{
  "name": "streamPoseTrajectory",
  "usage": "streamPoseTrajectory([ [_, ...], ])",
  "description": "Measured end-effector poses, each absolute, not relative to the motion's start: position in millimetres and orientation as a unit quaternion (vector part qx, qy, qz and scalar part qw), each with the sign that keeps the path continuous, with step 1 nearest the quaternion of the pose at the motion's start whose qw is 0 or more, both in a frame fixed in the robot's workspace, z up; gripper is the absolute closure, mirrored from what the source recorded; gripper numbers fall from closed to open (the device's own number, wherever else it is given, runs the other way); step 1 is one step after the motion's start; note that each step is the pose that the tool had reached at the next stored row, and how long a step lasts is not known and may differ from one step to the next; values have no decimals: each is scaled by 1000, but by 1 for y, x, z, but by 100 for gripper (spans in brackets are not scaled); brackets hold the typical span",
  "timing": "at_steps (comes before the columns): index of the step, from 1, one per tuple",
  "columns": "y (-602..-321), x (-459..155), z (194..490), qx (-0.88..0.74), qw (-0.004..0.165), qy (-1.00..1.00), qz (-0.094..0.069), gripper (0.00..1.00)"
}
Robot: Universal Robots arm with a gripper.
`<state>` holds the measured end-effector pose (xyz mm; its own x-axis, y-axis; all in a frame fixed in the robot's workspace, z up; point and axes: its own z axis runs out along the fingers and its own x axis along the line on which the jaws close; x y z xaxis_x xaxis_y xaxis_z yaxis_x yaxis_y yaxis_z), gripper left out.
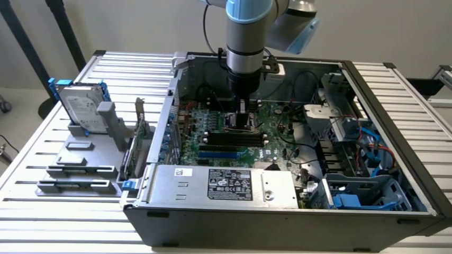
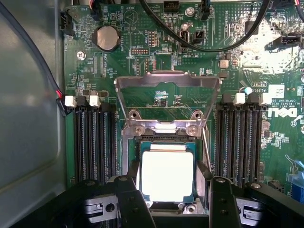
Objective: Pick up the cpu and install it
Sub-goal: 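Place the cpu into insertion slot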
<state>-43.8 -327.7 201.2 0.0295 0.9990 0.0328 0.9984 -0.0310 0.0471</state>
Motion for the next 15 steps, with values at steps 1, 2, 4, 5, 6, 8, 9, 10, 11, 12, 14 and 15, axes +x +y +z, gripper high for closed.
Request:
streamPoseTrajectory([
  [1,-327,-44,201,717,6,696,28,45],
  [2,-327,-44,201,717,6,696,28,45],
  [4,-327,-44,201,717,6,696,28,45],
  [5,-327,-44,201,717,6,696,28,45],
  [6,-327,-44,201,717,6,696,28,45],
  [8,-327,-44,200,717,6,696,28,45],
  [9,-327,-44,200,717,6,696,28,45],
  [10,-327,-44,200,717,6,696,28,45],
  [11,-327,-44,199,717,6,696,28,45],
  [12,-327,-44,199,717,6,696,28,45],
  [14,-327,-44,199,717,6,696,28,45],
  [15,-326,-44,199,717,6,697,28,45],
])
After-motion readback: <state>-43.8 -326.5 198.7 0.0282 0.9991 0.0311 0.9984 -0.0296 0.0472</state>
